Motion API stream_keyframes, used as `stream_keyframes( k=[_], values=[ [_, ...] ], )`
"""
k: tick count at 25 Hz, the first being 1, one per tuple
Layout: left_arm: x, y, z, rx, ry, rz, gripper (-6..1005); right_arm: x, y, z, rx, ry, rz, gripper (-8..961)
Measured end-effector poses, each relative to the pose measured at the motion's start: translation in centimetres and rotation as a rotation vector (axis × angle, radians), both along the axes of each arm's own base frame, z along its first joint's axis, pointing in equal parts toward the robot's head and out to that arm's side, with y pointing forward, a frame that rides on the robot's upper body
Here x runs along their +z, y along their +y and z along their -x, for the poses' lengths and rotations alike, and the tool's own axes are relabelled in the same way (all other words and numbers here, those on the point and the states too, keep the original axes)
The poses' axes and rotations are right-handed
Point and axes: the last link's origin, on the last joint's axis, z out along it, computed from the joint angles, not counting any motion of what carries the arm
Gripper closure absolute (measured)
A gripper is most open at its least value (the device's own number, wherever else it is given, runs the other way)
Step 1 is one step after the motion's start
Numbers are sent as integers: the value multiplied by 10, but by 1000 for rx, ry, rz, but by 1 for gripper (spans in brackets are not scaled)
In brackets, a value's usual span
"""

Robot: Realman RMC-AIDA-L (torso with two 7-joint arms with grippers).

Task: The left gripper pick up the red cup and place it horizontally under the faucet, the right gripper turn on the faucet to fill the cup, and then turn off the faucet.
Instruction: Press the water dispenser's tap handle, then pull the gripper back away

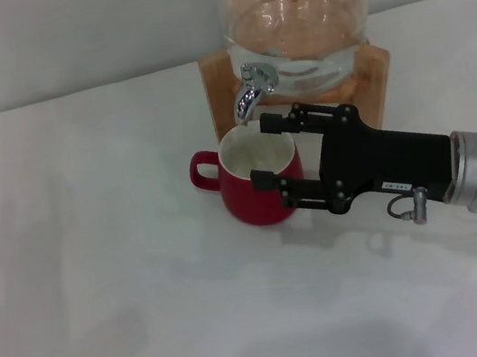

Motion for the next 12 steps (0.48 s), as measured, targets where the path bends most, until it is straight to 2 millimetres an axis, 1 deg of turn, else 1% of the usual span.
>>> stream_keyframes(
  k=[12],
  values=[
    [-1, 2, -1, 2, 0, 7, 263, -1, 1, 1, 2, -3, 2, 279]
  ],
)
